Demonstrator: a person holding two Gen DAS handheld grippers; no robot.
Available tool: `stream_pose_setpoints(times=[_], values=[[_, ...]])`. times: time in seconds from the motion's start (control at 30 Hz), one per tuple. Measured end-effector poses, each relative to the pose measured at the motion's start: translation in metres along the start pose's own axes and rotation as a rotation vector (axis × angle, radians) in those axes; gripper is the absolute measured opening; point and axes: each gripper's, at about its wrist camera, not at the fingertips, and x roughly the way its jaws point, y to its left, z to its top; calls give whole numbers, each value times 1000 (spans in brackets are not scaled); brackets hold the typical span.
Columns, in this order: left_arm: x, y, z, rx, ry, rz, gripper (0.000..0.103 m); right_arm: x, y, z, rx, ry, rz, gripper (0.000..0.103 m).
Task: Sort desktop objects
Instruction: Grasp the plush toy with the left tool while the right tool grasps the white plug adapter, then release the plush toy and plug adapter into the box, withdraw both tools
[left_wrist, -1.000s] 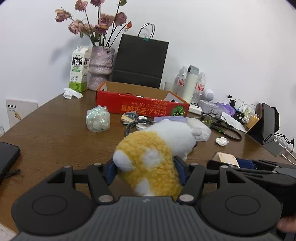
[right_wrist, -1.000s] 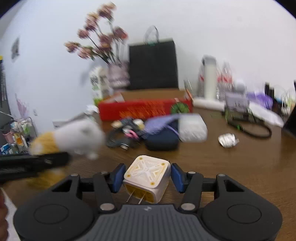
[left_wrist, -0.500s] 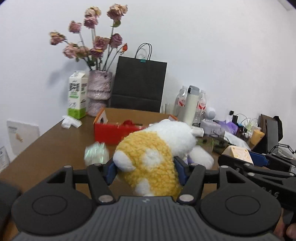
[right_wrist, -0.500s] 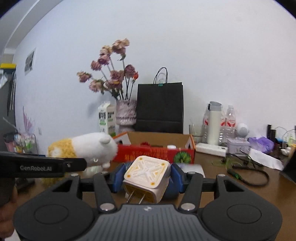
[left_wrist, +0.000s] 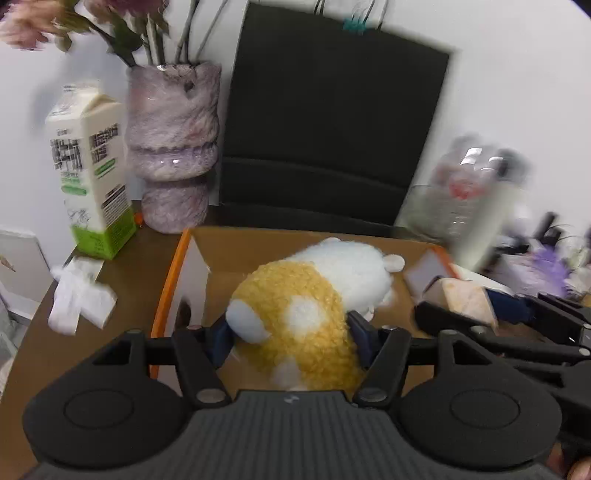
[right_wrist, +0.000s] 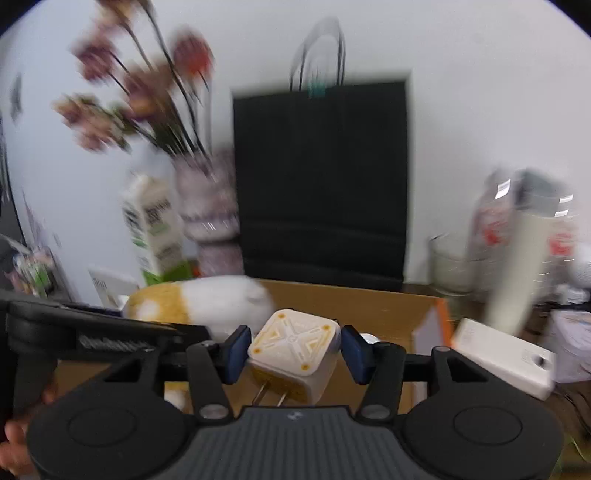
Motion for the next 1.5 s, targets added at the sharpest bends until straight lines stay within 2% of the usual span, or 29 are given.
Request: stream_pose_setpoints(times=[0.03, 0.1, 0.17, 0.23, 0.3, 0.37, 0.4, 0.47, 0.5, 0.57, 0.67, 0.73, 0.77, 0.8, 0.83, 0.9, 0.97, 1.03, 1.1, 1.17, 1.2, 1.3, 1.4, 1.47, 1.5], values=[[20, 4, 7, -19, 4, 52, 64, 27, -5, 12, 36, 50, -14, 52], [54, 16, 15, -77, 95, 105, 64, 70, -14, 22, 109, 140, -52, 52], [74, 14, 14, -29, 134, 99, 63, 93, -16, 19, 119, 175, -52, 52], [85, 12, 11, 4, 136, 122, 65, 113, -20, 14, 149, 212, -66, 52], [96, 19, 6, -10, 160, 98, 70, 129, -28, 6, 180, 254, -53, 53], [101, 17, 7, 44, 155, 98, 74, 145, -31, 1, 181, 327, -51, 52], [102, 18, 9, 36, 156, 99, 80, 146, -33, 2, 196, 326, -63, 52], [95, 23, 10, -9, 132, 102, 87, 140, -35, 5, 215, 297, -98, 64], [89, 24, 11, -29, 111, 87, 89, 134, -35, 7, 220, 275, -115, 72], [72, 25, 10, -41, 76, 65, 94, 117, -33, 10, 209, 221, -102, 73], [42, 19, 6, -19, 28, 100, 96, 77, -22, 10, 156, 149, -89, 75], [16, 15, -3, -18, -1, 107, 102, 44, -13, 3, 123, 101, -97, 78], [2, 15, -10, -9, -12, 95, 103, 26, -9, -3, 113, 68, -98, 81], [-10, 15, -18, 5, -16, 90, 103, 11, -7, -9, 96, 38, -89, 91], [-24, 14, -28, 32, -22, 95, 103, -7, -7, -18, 73, 6, -74, 97], [-48, 12, -47, 75, -53, 130, 103, -42, -6, -41, 59, -48, -93, 98], [-78, 9, -72, 90, -103, 131, 103, -72, -2, -64, 53, -78, -103, 98], [-105, 6, -102, 83, -147, 72, 103, -103, 5, -88, 50, -97, -102, 99], [-124, 2, -135, 73, -140, -10, 103, -131, 12, -112, 46, -111, -90, 101], [-141, -1, -164, 46, -124, -26, 103, -158, 19, -136, 31, -120, -85, 101], [-151, -4, -177, 29, -141, -24, 103, -170, 23, -148, 27, -119, -96, 101], [-181, -14, -214, 39, -194, -1, 103, -200, 34, -181, 23, -123, -116, 102], [-207, -28, -253, 80, -278, 103, 103, -224, 45, -218, 26, -95, -157, 102], [-223, -36, -281, 94, -331, 162, 103, -245, 51, -245, 32, -128, -158, 102], [-231, -38, -295, 98, -345, 157, 103, -258, 53, -260, 41, -152, -157, 102]])
